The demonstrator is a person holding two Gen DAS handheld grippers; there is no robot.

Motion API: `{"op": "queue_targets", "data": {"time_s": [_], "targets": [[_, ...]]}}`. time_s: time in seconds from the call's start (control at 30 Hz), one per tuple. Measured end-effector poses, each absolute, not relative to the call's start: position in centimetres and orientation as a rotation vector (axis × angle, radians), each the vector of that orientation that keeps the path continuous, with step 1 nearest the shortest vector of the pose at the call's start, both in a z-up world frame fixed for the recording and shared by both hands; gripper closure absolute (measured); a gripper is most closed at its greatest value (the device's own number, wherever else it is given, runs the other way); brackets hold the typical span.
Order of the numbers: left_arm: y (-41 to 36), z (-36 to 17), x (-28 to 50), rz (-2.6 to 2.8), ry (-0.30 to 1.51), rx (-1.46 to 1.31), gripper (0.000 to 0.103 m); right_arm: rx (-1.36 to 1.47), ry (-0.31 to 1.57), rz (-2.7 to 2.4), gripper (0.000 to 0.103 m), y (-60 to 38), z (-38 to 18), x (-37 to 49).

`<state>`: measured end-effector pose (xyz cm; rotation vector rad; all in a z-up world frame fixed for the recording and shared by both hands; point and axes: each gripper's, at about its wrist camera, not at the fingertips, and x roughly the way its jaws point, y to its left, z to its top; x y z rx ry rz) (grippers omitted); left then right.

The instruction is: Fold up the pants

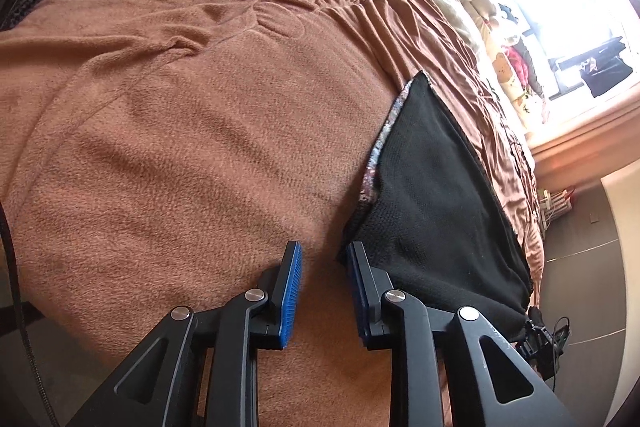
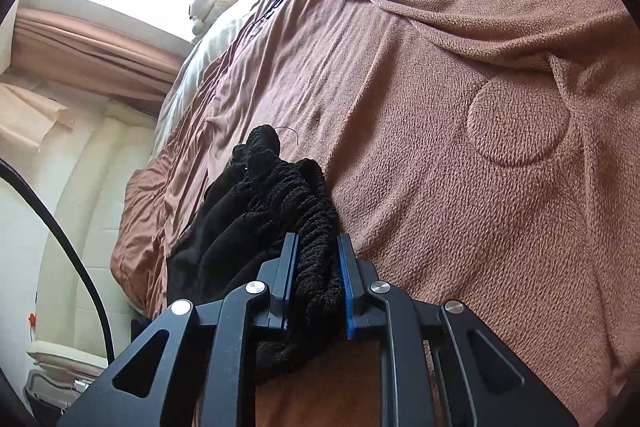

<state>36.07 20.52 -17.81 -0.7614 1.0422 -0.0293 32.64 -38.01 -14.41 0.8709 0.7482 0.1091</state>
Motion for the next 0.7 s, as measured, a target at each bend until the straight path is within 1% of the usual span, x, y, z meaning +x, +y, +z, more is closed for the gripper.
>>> {"op": "queue_targets", "data": {"time_s": [0.27, 0.33, 0.37, 0.4, 0.5, 0.63, 0.67, 0.7], "targets": [[19.3, -18.3, 35.9, -0.075, 1.074, -0.706, 0.076, 0.883, 0.753, 0.101, 0.088, -38.1, -14.4, 32.4], [18.9, -18.3, 36.3, -0.097, 1.062, -0.726, 0.07, 0.883, 0.754, 0.099, 0.088, -38.1, -14.4, 32.5], [18.7, -18.4, 36.6, -0.102, 1.056, -0.731, 0.062, 0.884, 0.755, 0.1, 0.088, -38.1, -14.4, 32.4], [18.5, -18.4, 36.9, -0.094, 1.055, -0.723, 0.06, 0.887, 0.756, 0.1, 0.088, -38.2, -14.4, 32.6], [18.1, -18.4, 37.9, -0.09, 1.045, -0.719, 0.057, 0.891, 0.759, 0.103, 0.088, -38.3, -14.5, 32.6], [17.6, -18.7, 38.7, -0.077, 1.036, -0.702, 0.057, 0.895, 0.758, 0.107, 0.088, -38.4, -14.4, 32.7], [17.5, -18.7, 38.8, -0.073, 1.032, -0.697, 0.068, 0.896, 0.758, 0.108, 0.088, -38.4, -14.4, 32.7], [17.6, -18.9, 38.9, -0.067, 1.036, -0.692, 0.097, 0.896, 0.757, 0.109, 0.088, -38.4, -14.4, 32.7]]}}
